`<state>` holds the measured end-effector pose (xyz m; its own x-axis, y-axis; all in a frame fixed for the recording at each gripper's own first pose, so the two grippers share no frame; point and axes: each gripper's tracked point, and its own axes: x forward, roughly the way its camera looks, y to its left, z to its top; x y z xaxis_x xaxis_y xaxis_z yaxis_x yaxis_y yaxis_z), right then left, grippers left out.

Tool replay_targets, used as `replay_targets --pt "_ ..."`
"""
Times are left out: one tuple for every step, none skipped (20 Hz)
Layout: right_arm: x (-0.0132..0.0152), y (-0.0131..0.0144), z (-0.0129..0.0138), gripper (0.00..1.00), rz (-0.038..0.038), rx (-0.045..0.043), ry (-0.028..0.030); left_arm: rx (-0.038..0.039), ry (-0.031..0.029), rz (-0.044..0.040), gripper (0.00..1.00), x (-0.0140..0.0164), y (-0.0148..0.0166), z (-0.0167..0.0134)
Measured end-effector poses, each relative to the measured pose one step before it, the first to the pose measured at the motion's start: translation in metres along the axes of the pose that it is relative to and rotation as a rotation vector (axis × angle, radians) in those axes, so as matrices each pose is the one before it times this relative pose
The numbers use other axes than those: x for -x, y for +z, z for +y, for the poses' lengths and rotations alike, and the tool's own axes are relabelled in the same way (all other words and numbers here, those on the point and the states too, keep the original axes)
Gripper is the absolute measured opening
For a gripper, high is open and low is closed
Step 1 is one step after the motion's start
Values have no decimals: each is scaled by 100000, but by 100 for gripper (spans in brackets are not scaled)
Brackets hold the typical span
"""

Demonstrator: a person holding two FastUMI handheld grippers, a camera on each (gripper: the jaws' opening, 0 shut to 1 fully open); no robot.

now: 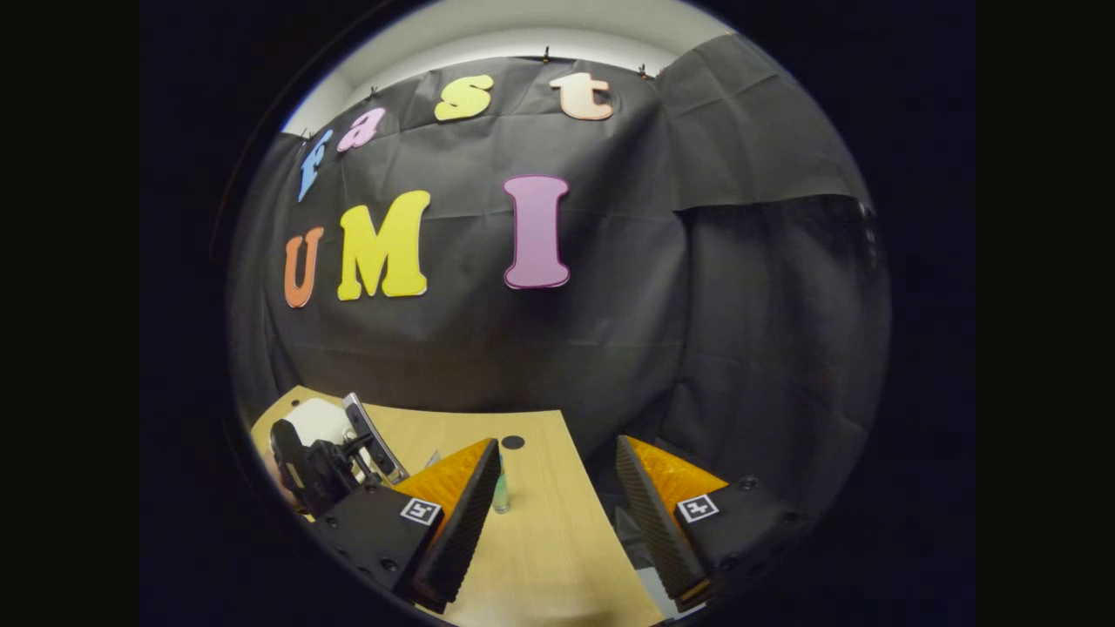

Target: First open the suitcase, pack the skin care products into it, and then close the suitcase.

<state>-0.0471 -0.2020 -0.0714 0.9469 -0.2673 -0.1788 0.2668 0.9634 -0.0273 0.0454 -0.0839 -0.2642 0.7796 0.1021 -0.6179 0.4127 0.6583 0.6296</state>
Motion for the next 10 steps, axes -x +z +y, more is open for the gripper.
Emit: replay_targets --pt "205 298 292 80 -907 68 429 2623 -1784 -1382 22 476 337 204" --pt "107 372 331 80 -967 149 403 3161 -2597 -516 18 291 144 174" --pt "23 87 412 80 -775 161 662 3959 -3885 1483 17 372 -22 -35" --pt "104 174 445 79 -589 137 609 5312 -3912 94 17 687 -158 126" --pt "-45 207 668 79 -393 -13 1162 6995 -2556 -1930 16 724 195 424" --pt "-38 87 638 80 -126 306 943 5961 -1518 -2966 14 1046 680 726" --pt "-3 199 697 80 -441 327 1171 3745 -115 -3156 13 1207 794 976" --pt "32 439 784 79 -986 128 1203 2991 1780 -3733 11 1082 990 1396" --pt "-98 449 877 80 -940 180 1356 2806 2369 -3305 10 1283 1236 1755" --pt "-119 456 988 80 -790 269 1540 3043 1731 -3464 9 1172 1203 1968"
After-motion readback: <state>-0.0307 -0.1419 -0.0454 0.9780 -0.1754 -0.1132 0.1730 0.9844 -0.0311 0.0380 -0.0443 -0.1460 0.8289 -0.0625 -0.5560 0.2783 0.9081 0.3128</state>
